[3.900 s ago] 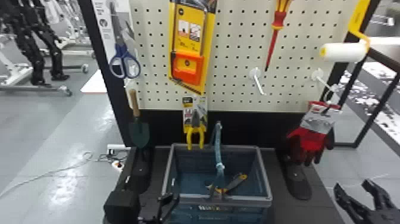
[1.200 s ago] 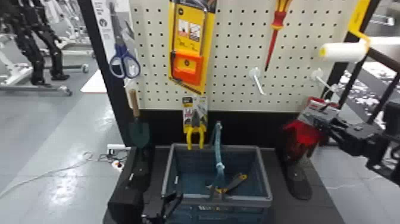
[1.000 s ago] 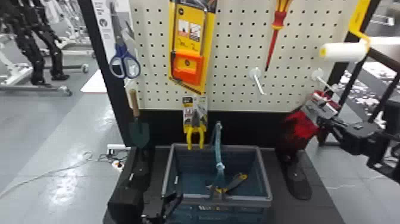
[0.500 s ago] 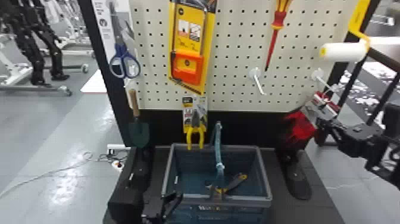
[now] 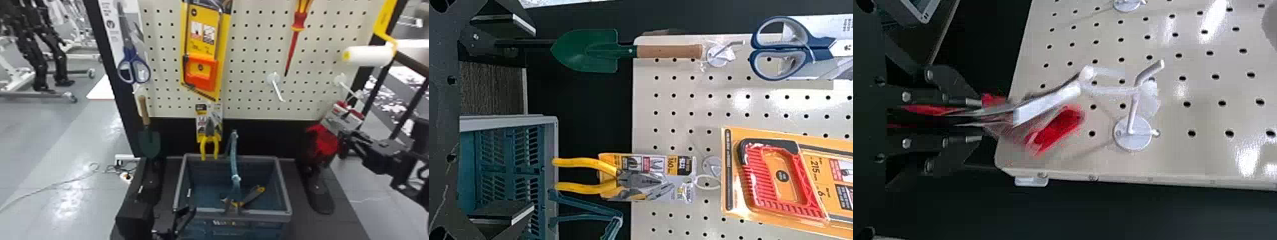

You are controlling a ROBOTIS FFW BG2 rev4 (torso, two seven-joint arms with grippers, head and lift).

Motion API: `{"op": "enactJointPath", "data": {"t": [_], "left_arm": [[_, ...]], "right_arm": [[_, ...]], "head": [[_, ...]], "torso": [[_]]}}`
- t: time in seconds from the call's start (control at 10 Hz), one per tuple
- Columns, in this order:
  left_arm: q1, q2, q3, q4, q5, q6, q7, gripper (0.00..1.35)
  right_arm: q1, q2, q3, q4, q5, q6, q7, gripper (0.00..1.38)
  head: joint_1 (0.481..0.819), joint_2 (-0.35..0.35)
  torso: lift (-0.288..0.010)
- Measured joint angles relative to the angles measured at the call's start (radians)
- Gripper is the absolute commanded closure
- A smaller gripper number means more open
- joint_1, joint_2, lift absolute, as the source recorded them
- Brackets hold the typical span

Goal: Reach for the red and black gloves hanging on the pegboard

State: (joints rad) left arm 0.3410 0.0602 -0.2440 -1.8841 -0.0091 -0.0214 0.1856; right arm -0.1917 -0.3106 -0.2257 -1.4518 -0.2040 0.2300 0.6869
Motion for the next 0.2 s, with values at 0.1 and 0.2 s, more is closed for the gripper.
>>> {"op": "enactJointPath", "data": {"t": [0.1,0.2], "left_arm": [[0.0,0.0,0.0,0.0,0.0,0.0,0.0,0.08],[-0.001,0.001,0.0,0.0,0.0,0.0,0.0,0.08]], "right_arm": [[0.012,0.04,-0.043,-0.013,0.028,0.0,0.007,0.54],[0.026,0.07,-0.079,-0.03,0.056,0.0,0.008,0.5]], "head": [[0.549,0.0],[0.549,0.0]], "torso": [[-0.1],[-0.1]]}}
